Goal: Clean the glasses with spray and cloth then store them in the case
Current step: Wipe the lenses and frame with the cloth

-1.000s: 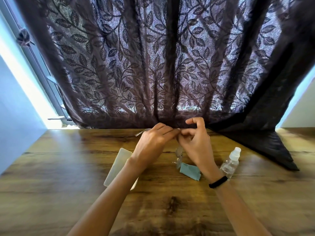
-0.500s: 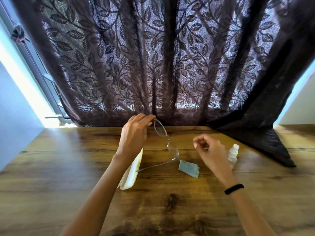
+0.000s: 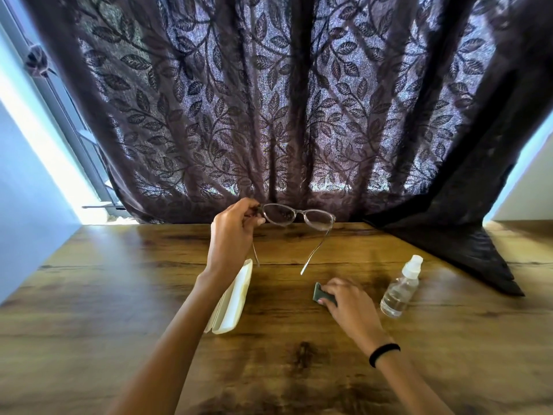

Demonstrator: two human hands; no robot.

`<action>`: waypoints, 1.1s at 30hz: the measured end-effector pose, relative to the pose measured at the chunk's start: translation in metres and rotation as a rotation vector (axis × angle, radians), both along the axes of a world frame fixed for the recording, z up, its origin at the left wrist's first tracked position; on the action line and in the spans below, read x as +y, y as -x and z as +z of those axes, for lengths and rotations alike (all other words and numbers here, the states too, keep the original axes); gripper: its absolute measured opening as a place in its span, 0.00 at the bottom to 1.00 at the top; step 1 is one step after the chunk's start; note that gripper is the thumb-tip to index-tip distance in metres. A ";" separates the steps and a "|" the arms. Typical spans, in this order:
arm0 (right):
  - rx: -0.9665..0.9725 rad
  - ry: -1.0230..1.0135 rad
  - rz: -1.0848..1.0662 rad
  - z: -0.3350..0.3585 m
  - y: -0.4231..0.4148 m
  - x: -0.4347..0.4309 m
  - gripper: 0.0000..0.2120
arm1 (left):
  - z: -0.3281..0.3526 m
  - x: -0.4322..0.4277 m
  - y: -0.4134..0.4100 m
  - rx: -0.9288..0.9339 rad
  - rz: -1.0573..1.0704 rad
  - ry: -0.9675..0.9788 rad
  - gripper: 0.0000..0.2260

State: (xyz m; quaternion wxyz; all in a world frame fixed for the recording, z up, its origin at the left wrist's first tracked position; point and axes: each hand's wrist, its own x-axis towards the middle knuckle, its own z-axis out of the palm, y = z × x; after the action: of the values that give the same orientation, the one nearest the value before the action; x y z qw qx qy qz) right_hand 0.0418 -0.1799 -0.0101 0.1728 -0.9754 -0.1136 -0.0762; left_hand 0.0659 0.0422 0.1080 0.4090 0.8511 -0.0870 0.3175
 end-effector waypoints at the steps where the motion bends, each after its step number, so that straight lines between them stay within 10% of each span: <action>1: -0.020 0.012 0.009 -0.001 0.001 0.000 0.17 | 0.000 0.000 0.000 0.009 -0.002 0.002 0.08; 14: -0.121 -0.095 0.020 -0.005 0.010 0.001 0.08 | -0.001 -0.010 0.004 0.118 -0.182 0.202 0.09; 18: 0.056 -0.635 -0.136 0.012 0.008 -0.002 0.05 | 0.000 -0.011 0.009 0.081 -0.206 0.219 0.10; 22: 0.455 -1.689 -0.286 0.046 0.007 -0.002 0.03 | -0.004 -0.011 0.010 0.052 -0.214 0.212 0.09; 25: 0.485 -2.004 -0.273 0.077 0.006 -0.005 0.04 | -0.009 -0.009 0.007 0.054 -0.198 0.196 0.08; 33: 0.184 -1.690 0.046 0.149 0.007 0.008 0.06 | -0.019 -0.013 0.004 -0.046 -0.201 0.085 0.10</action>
State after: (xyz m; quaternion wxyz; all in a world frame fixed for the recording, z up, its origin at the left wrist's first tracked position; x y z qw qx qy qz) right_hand 0.0351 -0.1724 0.1388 0.8533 -0.5182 -0.0236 -0.0524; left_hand 0.0623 0.0293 0.0889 0.4723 0.8124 -0.1680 0.2977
